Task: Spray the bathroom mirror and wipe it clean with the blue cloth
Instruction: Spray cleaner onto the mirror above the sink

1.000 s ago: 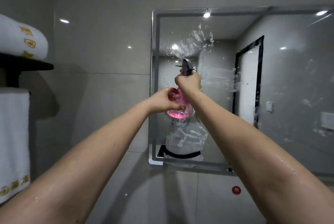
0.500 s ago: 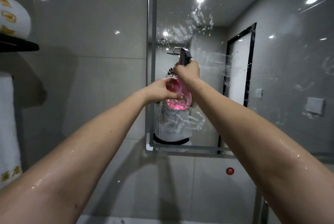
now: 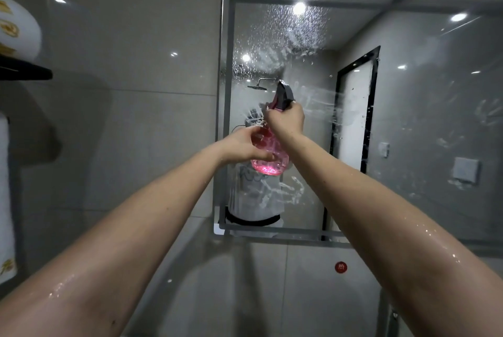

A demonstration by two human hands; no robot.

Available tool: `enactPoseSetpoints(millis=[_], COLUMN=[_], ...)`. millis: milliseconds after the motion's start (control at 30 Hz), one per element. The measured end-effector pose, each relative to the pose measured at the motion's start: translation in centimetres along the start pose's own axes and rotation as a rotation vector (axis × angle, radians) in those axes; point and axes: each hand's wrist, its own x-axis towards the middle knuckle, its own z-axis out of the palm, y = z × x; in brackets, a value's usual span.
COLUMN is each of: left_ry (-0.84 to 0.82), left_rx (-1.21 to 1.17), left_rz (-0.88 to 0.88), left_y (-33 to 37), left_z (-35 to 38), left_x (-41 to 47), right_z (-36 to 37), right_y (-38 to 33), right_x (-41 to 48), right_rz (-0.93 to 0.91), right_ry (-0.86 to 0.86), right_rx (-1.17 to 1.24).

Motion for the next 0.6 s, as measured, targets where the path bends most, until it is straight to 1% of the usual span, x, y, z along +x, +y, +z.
enactPoseSetpoints(millis=[200,333,500,600], left_ry=[-0.013,-0.050,-0.052,-0.058], left_rx=[-0.016,0.002,-0.015,-0.038], left_rz=[0.024,0.040,0.064,0.084], left_y=[0.9,1.5,2.7,3.5], left_z=[1.3,2.4,4.7,6.4], left_x=[0.4,1.1,2.3,3.4], right_z=[-1.6,-3.3,-6.2,-8.5], right_y=[0.3,0.6,0.6,0.7], right_x=[0.1,0.5,0.6,0.6], right_rz=[0.012,0.030,0.013,0.003], right_ry=[0.085,0.041,0.046,0.095], right_rx=[-0.010,-0.001,-0.003,0.009])
